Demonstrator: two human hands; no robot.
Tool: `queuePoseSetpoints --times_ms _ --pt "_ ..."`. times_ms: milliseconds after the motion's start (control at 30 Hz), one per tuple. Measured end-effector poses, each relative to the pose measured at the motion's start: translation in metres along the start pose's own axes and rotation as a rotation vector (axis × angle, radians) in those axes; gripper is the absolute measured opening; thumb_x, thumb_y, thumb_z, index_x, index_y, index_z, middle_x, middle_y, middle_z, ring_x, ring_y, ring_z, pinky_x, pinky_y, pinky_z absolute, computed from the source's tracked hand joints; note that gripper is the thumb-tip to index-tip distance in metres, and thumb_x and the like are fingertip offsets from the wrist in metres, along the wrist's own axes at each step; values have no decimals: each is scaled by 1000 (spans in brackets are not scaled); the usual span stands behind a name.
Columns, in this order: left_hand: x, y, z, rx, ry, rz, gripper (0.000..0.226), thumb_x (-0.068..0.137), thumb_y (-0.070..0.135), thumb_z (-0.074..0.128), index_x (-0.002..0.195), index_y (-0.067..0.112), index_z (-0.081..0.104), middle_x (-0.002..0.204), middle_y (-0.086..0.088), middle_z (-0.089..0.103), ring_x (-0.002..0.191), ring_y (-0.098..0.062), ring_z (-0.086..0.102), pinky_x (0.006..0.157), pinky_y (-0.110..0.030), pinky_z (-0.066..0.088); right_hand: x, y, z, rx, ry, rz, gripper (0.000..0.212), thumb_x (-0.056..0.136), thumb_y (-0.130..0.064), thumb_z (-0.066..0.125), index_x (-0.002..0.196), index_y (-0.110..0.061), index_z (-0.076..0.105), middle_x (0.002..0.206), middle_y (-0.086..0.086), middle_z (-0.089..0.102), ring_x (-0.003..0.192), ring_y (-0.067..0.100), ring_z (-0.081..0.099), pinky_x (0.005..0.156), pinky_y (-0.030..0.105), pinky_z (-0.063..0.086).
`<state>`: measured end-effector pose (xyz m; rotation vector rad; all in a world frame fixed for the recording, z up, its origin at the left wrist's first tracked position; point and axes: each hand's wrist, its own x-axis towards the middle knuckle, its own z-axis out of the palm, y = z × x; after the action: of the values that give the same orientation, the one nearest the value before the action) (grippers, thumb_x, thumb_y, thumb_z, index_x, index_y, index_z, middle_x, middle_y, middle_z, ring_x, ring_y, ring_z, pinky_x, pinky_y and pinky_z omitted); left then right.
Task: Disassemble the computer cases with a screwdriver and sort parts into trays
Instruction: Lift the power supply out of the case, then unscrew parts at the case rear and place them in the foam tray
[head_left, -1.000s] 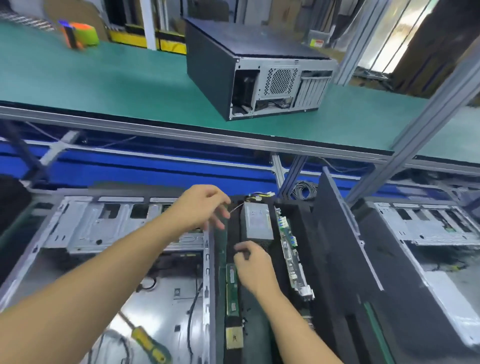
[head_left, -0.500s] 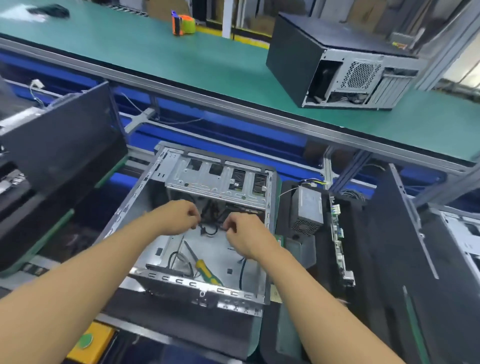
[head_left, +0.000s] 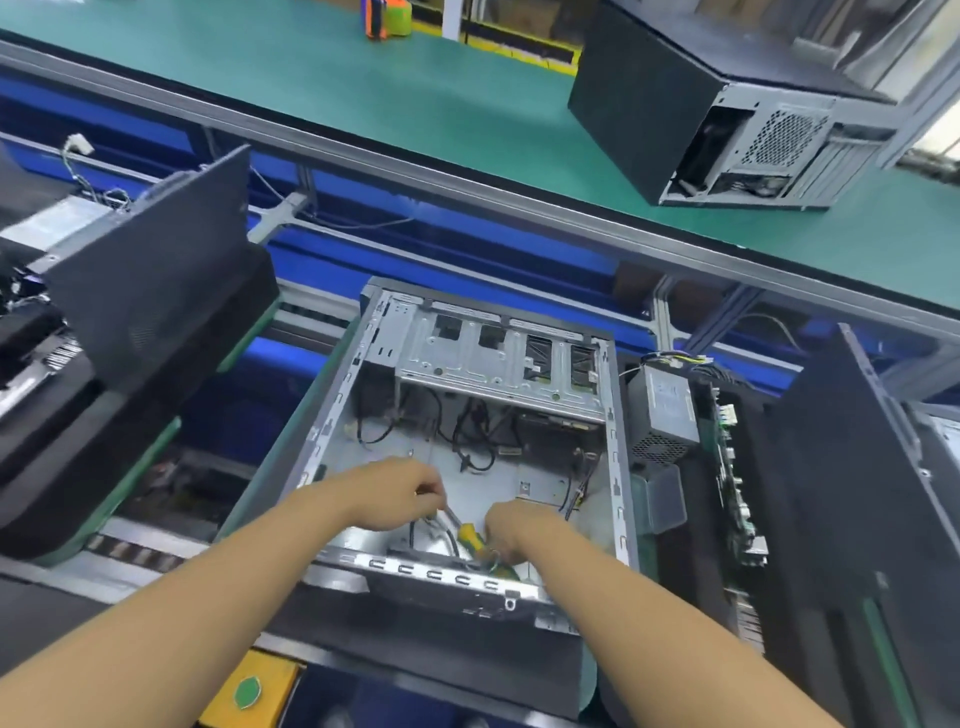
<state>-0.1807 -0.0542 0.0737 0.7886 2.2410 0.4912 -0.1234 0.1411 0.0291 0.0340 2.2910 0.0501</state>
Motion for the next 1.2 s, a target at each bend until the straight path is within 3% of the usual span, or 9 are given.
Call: queuePoseSetpoints --times_ms 67,200,300,367,467,567,800,933,1200 --pt "-5 8 0 -47 -18 51 21 98 42 47 107 35 66 103 17 68 94 -5 63 88 -32 51 -3 2 0 8 35 -12 22 91 -25 63 104 -7 65 101 12 66 86 31 59 73 35 51" --pt "-19 26 1 -169 -101 183 25 92 58 53 96 37 66 86 29 65 77 1 60 74 -23 50 -23 17 -7 325 206 -23 27 93 -42 58 97 -16 49 95 5 57 84 27 55 59 32 37" --pt "-23 35 9 -154 -258 269 38 79 70 61 108 45 63 102 38 60 93 13 58 80 -12 42 -45 22 -2 742 369 -84 13 92 -29 56 92 -21 46 88 11 62 69 23 63 49 28 45" --pt "-22 41 17 -32 -294 304 50 76 72 62 118 44 57 112 30 58 101 4 56 79 -10 40 -60 21 4 973 490 -86 8 93 -30 52 90 -31 45 80 5 62 55 14 58 45 25 46" --pt "-18 49 33 186 -188 403 41 85 55 59 117 30 56 109 11 61 96 -13 55 78 -26 46 -80 15 8 1216 632 -55 3 93 -33 50 91 -34 48 67 -4 56 48 14 46 42 24 40" --pt "-22 48 44 226 -20 372 48 74 63 46 116 39 51 114 15 61 102 -11 58 85 -34 49 -102 9 13 1405 686 -101 13 94 -42 51 95 -30 56 62 -6 55 47 15 43 41 21 34" --pt "-23 30 60 489 266 328 50 79 79 35 112 41 46 109 12 66 98 -18 64 72 -35 46 -146 -8 43 1547 871 -92 3 104 -22 48 107 -21 49 89 1 69 66 12 62 57 22 47" --pt "-28 32 67 575 330 269 45 88 76 34 113 40 46 102 7 69 90 -23 66 71 -36 49 -173 -16 75 1577 863 -49 8 99 -16 50 107 -18 48 87 0 66 67 8 62 69 27 51" --pt "-38 42 64 646 361 300 37 88 59 41 110 32 54 94 6 70 84 -21 65 70 -33 51 -224 -46 136 1903 634 -117 21 105 -19 40 124 -24 49 73 1 60 49 17 49 42 28 45"
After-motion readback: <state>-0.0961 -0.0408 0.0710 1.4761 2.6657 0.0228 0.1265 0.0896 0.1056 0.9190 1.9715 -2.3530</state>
